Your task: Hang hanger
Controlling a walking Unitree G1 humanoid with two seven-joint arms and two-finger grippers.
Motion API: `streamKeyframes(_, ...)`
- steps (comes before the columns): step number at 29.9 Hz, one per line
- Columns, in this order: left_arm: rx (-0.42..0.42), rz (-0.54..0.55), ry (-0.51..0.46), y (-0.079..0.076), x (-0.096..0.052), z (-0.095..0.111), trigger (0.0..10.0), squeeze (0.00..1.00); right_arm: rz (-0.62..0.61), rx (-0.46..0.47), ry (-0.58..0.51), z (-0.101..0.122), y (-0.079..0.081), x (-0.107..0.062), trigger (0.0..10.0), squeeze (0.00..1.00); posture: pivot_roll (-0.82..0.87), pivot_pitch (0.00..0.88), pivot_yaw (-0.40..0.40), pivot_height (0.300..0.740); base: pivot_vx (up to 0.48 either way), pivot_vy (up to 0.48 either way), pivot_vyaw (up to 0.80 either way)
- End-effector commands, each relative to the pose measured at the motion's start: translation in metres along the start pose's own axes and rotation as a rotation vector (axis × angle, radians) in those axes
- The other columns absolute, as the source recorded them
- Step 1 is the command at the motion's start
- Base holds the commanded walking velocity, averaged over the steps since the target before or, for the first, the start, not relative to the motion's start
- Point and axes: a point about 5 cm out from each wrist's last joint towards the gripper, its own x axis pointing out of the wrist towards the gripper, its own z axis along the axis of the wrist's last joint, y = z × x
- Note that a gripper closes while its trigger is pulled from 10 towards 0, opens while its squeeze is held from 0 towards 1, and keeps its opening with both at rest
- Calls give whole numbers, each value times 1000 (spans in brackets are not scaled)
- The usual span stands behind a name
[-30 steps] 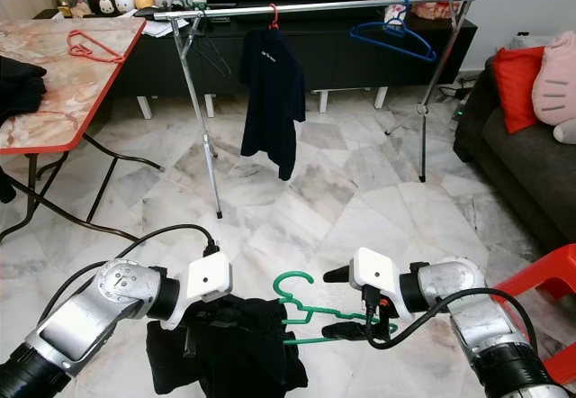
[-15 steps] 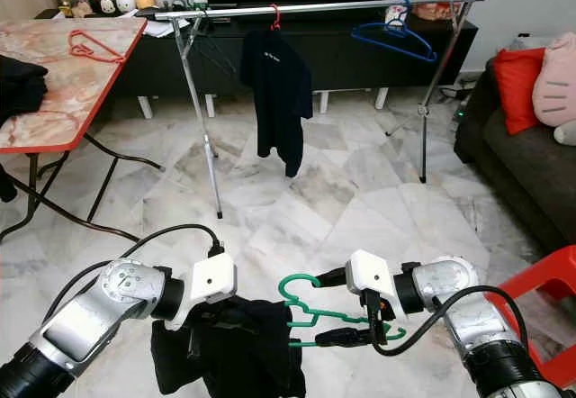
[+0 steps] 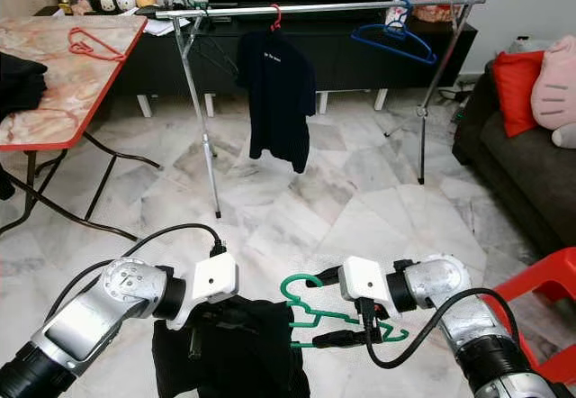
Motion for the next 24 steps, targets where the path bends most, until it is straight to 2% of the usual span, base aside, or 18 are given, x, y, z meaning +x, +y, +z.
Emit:
streamKeyframes(1, 52, -7, -6, 2, 0, 12, 10000, 0, 7, -26, 7, 4, -4, 0, 10000, 0, -28, 0, -70, 740, 0, 0, 0)
streamKeyframes(5, 55, -6, -7, 2, 1, 13, 10000, 0, 7, -29, -1, 4, -6, 1, 10000, 0, -28, 0, -71, 740, 0, 0, 0)
streamKeyframes(7, 57, -6, -9, 2, 1, 14, 10000, 0, 13, -22, 3, 4, -6, 1, 5059, 0, -27, 0, -74, 740, 0, 0, 0)
streamKeyframes(9, 59, -5, -11, 3, 1, 14, 10000, 0, 12, -17, 3, 3, -6, 2, 2627, 0, -27, 0, -74, 740, 0, 0, 0)
streamKeyframes(10, 60, -5, -12, 3, 1, 15, 10000, 0, 10, -16, 2, 3, -7, 2, 824, 0, -27, 0, -74, 740, 0, 0, 0)
streamKeyframes(11, 60, -5, -12, 3, 1, 15, 10000, 0, 8, -14, 2, 3, -7, 3, 824, 0, -27, 0, -74, 740, 0, 0, 0)
streamKeyframes(12, 60, -4, -13, 3, 1, 15, 10000, 0, 7, -14, 2, 3, -8, 3, 157, 0, -24, 0, -77, 740, 0, 0, 0)
streamKeyframes(13, 62, -3, -13, 3, 1, 15, 10000, 0, 9, -12, 3, 2, -8, 3, 0, 0, -23, 0, -76, 740, 0, 0, 0)
streamKeyframes(24, 67, -4, -11, 5, -1, 17, 10000, 0, 1, -9, 1, 2, -10, 5, 0, 0, -21, 0, -71, 740, 0, 0, 0)
